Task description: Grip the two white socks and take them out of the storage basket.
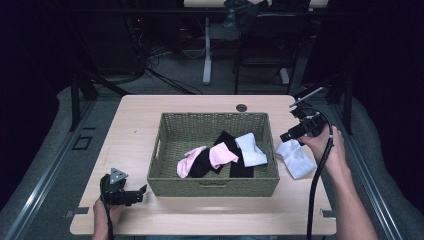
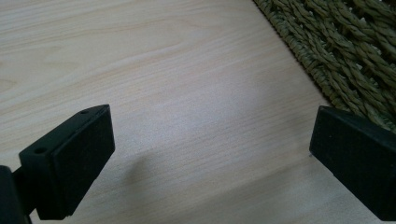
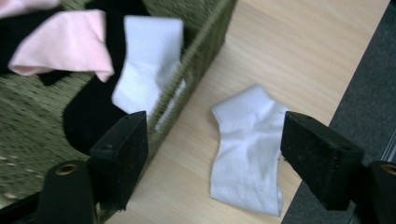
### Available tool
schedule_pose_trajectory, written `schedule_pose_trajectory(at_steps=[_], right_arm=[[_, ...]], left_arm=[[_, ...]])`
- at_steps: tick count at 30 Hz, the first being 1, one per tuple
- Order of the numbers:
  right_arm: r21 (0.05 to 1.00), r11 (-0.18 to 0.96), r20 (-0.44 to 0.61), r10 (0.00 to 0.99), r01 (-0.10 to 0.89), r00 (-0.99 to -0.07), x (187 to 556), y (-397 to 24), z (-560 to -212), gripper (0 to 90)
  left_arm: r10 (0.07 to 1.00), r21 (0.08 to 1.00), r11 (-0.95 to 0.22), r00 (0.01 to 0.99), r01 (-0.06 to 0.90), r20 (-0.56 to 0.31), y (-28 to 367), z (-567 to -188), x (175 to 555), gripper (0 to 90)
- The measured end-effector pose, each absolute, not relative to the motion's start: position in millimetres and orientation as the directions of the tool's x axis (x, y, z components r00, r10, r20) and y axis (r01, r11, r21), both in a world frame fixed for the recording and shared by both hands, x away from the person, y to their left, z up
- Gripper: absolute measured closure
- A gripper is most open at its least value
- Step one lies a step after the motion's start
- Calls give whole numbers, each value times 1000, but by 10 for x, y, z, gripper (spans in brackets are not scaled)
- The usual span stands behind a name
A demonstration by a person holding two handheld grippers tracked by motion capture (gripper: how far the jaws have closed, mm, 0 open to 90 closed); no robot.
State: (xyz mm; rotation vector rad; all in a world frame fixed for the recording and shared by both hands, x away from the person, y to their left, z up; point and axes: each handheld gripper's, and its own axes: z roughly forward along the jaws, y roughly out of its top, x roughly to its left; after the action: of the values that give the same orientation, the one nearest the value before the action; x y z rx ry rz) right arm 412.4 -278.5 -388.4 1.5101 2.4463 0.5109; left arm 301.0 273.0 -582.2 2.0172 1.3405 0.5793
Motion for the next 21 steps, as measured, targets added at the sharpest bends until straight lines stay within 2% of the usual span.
schedule_pose_trajectory(at_steps=[4,10,21], right_arm=[[423,443,-10,875,791,-485,4136,-2587,-3698,168],[447,466,5,852,763,-524,4208,-2367,-3605,147],[465,489,25,826,738,-563,4420,-1888,-3791,112]], left_arm=[[925,716,-273,381,642,11,2735,-5821,3009,1],[924,716,-274,383,642,10,2734,-5822,3011,1],[923,717,-273,385,641,6,2739,-5820,3009,1]])
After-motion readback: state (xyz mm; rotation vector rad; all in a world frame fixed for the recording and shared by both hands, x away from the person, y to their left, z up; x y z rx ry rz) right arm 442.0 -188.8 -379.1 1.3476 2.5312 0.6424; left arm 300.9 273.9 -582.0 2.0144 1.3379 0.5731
